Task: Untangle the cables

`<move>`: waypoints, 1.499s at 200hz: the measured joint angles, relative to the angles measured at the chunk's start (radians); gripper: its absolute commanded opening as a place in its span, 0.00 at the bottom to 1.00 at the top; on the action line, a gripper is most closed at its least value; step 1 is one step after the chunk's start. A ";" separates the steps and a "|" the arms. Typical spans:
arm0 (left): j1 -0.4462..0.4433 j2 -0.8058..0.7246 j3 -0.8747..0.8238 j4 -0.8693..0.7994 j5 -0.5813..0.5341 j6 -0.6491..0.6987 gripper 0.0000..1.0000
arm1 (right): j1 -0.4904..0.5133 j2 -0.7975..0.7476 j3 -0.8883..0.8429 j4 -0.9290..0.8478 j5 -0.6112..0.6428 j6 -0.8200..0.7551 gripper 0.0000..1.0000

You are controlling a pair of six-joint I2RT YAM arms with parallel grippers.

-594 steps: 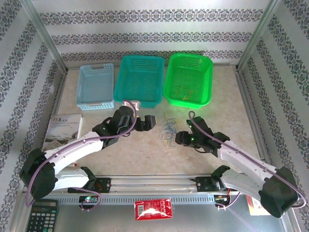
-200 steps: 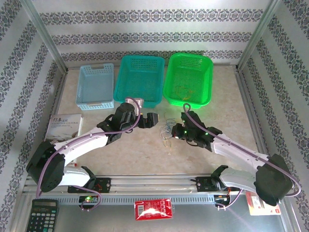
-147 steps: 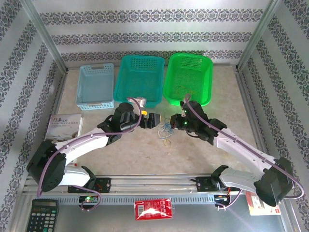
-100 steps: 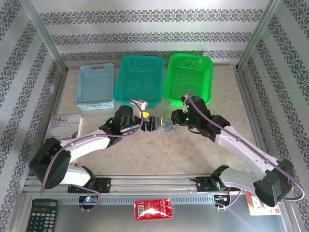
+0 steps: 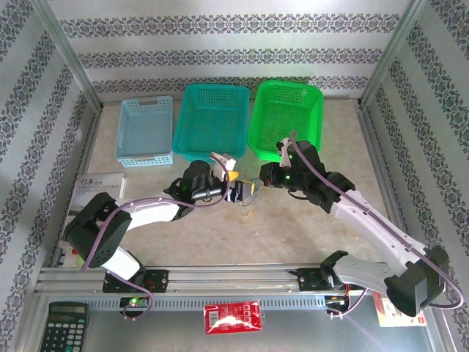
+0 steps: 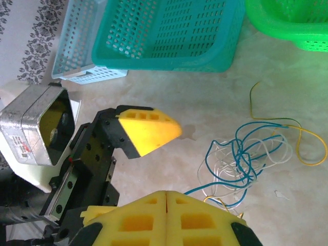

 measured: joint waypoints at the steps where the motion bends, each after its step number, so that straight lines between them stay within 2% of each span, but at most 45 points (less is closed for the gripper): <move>1: 0.000 0.001 0.001 0.000 0.001 0.001 0.89 | 0.000 0.000 0.000 0.000 -0.001 0.000 0.00; 73: -0.003 0.117 0.115 0.042 0.041 0.000 0.72 | -0.006 -0.013 0.040 0.007 -0.043 0.024 0.00; 170: -0.008 0.249 0.124 0.118 0.066 -0.057 0.46 | -0.013 -0.019 0.162 0.052 -0.115 0.064 0.00; 243: -0.008 0.286 0.123 0.146 0.070 -0.079 0.38 | -0.033 0.001 0.201 0.130 -0.176 0.146 0.00; 300: -0.008 0.304 0.087 0.167 0.073 -0.090 0.34 | -0.068 0.006 0.298 0.215 -0.233 0.224 0.00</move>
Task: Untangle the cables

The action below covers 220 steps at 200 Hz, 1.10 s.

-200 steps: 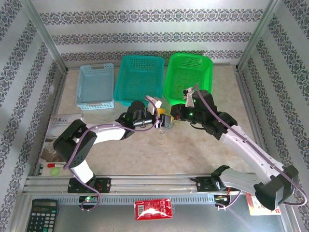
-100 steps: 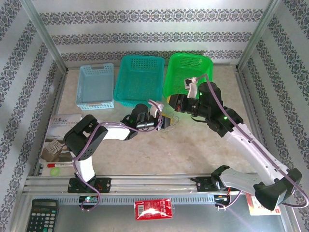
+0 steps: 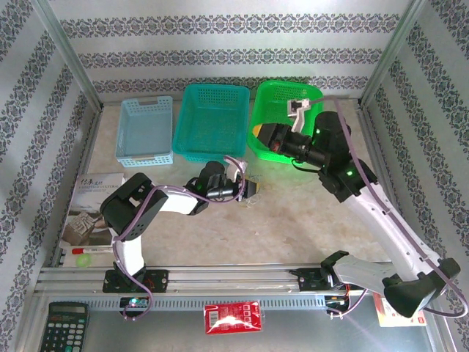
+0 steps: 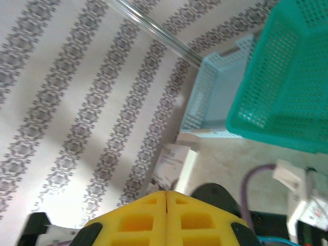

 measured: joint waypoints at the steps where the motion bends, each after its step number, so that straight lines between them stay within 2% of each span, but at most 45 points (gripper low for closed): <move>1: 0.000 0.001 -0.001 0.001 0.000 0.000 0.34 | -0.001 0.000 0.002 0.000 0.000 0.002 0.00; 120: 0.000 0.039 -0.063 0.028 0.000 -0.016 0.32 | -0.142 0.041 0.309 0.040 -0.055 0.042 0.00; 220: 0.000 0.056 -0.084 0.069 0.007 -0.035 0.31 | -0.226 0.156 0.638 0.052 -0.065 0.042 0.00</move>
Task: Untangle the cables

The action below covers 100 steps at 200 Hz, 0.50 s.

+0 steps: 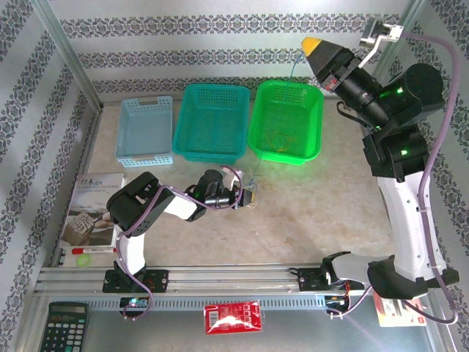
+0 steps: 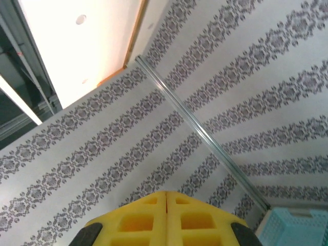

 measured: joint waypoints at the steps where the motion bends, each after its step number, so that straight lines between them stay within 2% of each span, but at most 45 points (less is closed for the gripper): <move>1: 0.000 0.000 0.000 0.000 0.000 0.000 0.31 | 0.000 0.001 0.001 0.000 0.000 0.000 0.00; 80: 0.000 0.017 -0.007 0.025 0.000 -0.007 0.29 | -0.013 0.028 0.033 0.032 -0.005 0.026 0.00; 100: 0.000 0.022 -0.008 0.030 0.001 -0.011 0.27 | -0.044 0.065 0.106 0.024 -0.009 0.034 0.00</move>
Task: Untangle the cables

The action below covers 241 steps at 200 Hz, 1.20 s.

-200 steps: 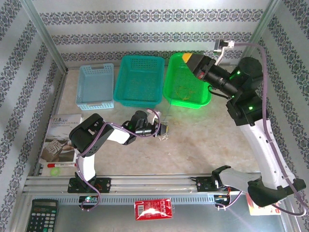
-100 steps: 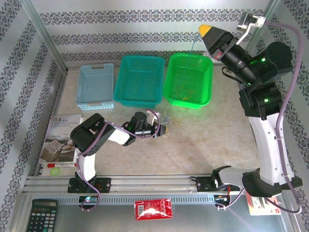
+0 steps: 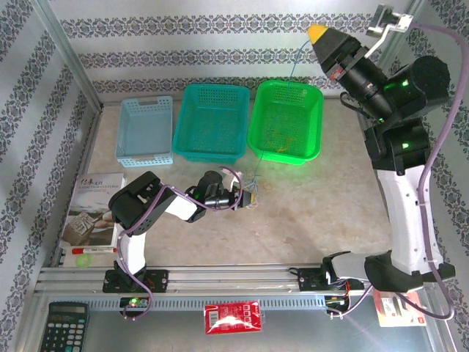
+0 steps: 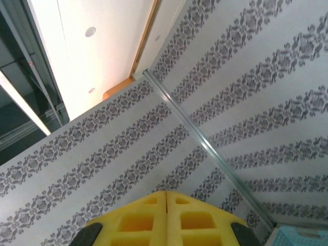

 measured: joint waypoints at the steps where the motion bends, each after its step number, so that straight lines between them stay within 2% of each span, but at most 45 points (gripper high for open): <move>1: 0.000 0.000 0.000 0.001 0.000 0.000 0.27 | -0.001 0.002 0.003 0.000 0.000 0.000 0.00; 60: 0.000 0.022 -0.010 0.027 0.000 -0.018 0.26 | -0.048 0.127 0.274 0.002 -0.022 0.043 0.00; 143: 0.000 0.021 -0.016 0.033 0.000 -0.028 0.29 | -0.061 0.164 0.279 0.002 -0.045 0.075 0.00; 158: 0.000 0.014 -0.016 0.033 0.000 -0.035 0.34 | -0.061 0.151 0.240 0.002 -0.049 0.074 0.00; 176: 0.000 -0.019 -0.016 0.031 -0.001 -0.046 0.44 | -0.066 0.137 0.193 0.003 -0.056 0.074 0.00; 241: 0.000 -0.248 -0.010 -0.055 0.015 -0.029 0.75 | -0.074 0.050 -0.026 0.021 -0.070 0.074 0.00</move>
